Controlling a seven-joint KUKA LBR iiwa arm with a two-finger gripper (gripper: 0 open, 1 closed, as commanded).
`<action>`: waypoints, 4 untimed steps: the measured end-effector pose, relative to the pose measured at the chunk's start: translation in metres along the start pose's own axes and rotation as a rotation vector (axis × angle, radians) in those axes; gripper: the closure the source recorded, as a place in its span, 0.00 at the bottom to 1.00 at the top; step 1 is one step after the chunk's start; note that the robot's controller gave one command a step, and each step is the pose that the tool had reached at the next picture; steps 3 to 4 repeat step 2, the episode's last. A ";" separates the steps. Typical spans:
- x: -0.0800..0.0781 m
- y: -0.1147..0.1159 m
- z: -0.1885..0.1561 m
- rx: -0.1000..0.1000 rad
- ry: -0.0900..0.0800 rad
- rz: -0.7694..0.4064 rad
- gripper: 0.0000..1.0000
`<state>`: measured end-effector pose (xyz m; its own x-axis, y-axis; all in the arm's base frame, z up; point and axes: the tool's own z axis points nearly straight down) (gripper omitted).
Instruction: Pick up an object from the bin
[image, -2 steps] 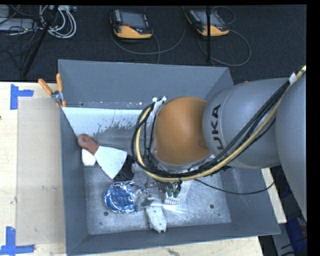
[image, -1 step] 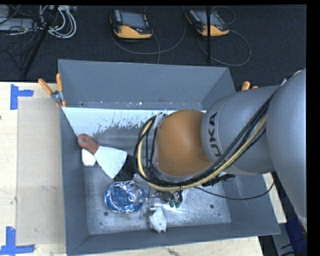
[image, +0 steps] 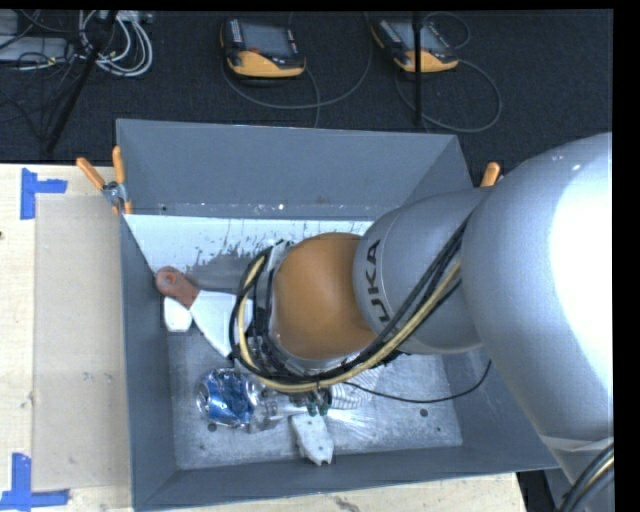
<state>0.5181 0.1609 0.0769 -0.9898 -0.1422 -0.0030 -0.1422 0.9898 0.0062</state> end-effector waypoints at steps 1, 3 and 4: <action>0.000 0.000 0.000 0.000 0.000 0.001 1.00; 0.001 -0.004 -0.143 0.006 0.002 -0.038 1.00; 0.001 -0.004 -0.143 0.006 0.002 -0.038 1.00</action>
Offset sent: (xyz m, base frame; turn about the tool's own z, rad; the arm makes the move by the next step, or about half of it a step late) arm -0.0009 -0.0055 0.1435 -0.0393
